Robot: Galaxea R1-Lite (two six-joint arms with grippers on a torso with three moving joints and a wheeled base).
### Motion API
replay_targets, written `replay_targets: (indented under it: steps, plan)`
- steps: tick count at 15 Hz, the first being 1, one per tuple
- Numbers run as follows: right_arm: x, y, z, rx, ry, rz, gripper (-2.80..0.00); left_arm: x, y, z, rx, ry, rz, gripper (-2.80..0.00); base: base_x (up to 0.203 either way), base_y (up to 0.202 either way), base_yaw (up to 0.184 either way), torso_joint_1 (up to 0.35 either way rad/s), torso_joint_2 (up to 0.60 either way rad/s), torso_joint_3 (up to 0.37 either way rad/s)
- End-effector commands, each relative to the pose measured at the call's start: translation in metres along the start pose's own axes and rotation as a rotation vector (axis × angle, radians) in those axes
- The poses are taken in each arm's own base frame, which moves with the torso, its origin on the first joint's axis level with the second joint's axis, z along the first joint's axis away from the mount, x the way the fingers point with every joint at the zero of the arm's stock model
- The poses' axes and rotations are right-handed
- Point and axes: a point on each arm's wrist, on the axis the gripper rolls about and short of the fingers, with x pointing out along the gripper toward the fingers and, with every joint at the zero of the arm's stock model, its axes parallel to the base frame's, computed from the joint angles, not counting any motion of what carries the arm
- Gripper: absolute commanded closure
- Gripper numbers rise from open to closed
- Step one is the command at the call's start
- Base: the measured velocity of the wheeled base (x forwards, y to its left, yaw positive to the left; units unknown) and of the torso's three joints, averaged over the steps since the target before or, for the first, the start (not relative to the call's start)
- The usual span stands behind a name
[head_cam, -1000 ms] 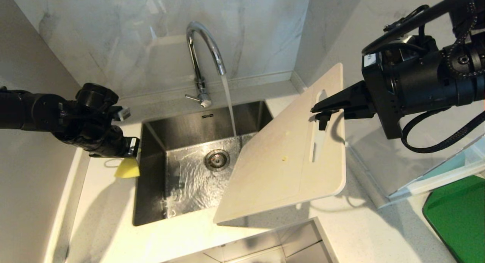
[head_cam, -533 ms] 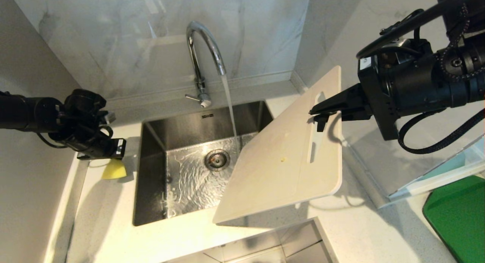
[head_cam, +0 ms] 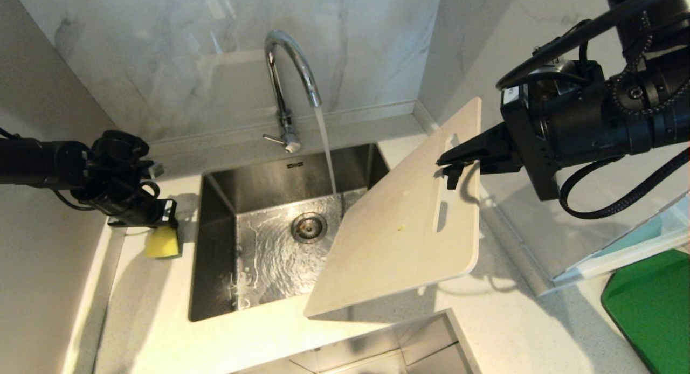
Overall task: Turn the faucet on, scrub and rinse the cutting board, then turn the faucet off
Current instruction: Put down the cleaning cloth, then scrub the cutting board underwater
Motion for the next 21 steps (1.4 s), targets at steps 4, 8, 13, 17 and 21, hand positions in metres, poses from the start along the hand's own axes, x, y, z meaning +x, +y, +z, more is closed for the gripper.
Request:
replay_targets:
  steps: [4,8,13,17,21]
  plan:
    - [0.004,-0.001,0.002,0.007,0.008,-0.002,0.0,0.006,0.007,0.0,-0.013,0.008,0.011,-2.8,0.0,0.0,0.0,0.0,0.0,0.0]
    - [0.004,-0.001,0.002,0.007,0.008,-0.002,0.0,0.002,0.007,0.003,-0.011,-0.002,0.01,-2.8,0.0,0.0,0.0,0.0,0.0,0.0]
    - [0.005,0.001,0.002,0.001,0.012,0.007,0.0,-0.025,-0.018,0.018,0.033,-0.02,-0.033,-2.8,0.0,0.0,0.0,0.0,0.0,0.0]
    - [0.005,0.003,0.004,-0.008,0.01,0.017,0.0,-0.059,-0.056,0.02,0.117,-0.037,-0.117,-2.8,0.0,0.0,0.0,0.0,0.0,0.0]
    - [0.002,0.006,0.004,-0.011,0.001,0.026,0.0,-0.08,-0.074,0.016,0.152,-0.041,-0.154,0.0,0.0,0.0,0.0,0.0,0.0,0.0]
